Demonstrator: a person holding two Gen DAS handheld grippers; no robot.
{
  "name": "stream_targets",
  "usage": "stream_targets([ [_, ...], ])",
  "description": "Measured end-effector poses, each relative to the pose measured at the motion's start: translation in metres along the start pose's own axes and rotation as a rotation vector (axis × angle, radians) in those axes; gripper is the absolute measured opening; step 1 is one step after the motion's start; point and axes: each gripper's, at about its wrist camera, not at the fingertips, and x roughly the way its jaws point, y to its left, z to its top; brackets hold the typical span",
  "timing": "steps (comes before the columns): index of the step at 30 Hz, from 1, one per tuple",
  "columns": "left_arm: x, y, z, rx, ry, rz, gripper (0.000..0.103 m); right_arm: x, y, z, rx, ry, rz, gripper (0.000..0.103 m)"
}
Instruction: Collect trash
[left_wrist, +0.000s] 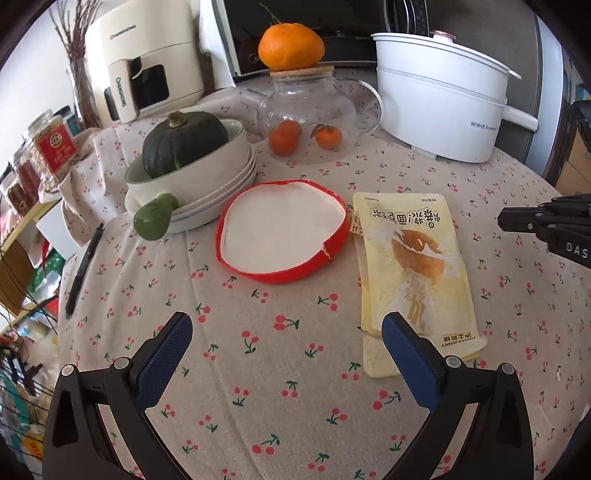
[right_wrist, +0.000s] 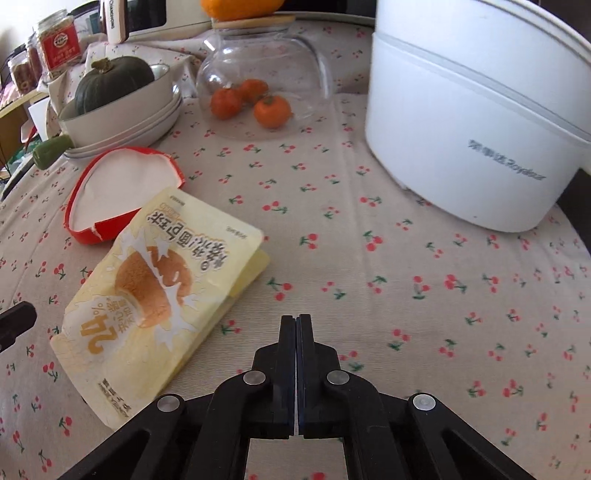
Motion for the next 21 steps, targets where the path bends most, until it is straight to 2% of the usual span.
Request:
stream_targets([
  [2, 0.006, -0.006, 0.009, 0.044, -0.007, 0.007, 0.103, -0.006, -0.012, -0.001, 0.011, 0.015, 0.056, 0.0],
  [4, 0.01, -0.009, 0.016, 0.071, -0.025, 0.02, 0.101, -0.01, -0.018, -0.004, 0.022, 0.021, 0.094, 0.004],
  [6, 0.014, -0.01, 0.022, 0.099, -0.044, 0.032, 0.091, -0.011, -0.022, -0.009, 0.037, 0.024, 0.142, 0.006],
  [8, 0.023, -0.01, 0.027, 0.133, -0.018, 0.029, 0.079, -0.008, -0.024, -0.014, 0.055, 0.032, 0.18, 0.013],
  [13, 0.045, -0.009, 0.03, 0.206, 0.059, -0.017, 0.065, 0.006, -0.021, -0.021, 0.074, 0.07, 0.217, 0.015],
  [15, 0.052, -0.01, 0.03, 0.214, 0.09, -0.044, 0.052, 0.009, -0.019, -0.022, 0.066, 0.075, 0.22, 0.015],
  [17, 0.053, -0.009, 0.031, 0.189, 0.095, -0.088, 0.028, 0.011, -0.018, -0.022, 0.063, 0.078, 0.225, 0.016],
  [20, 0.052, -0.012, 0.031, 0.144, 0.109, -0.112, 0.018, 0.012, -0.017, -0.021, 0.065, 0.072, 0.238, 0.026],
  [21, 0.049, -0.013, 0.031, 0.133, 0.111, -0.126, 0.015, 0.012, -0.017, -0.021, 0.068, 0.07, 0.246, 0.037],
])
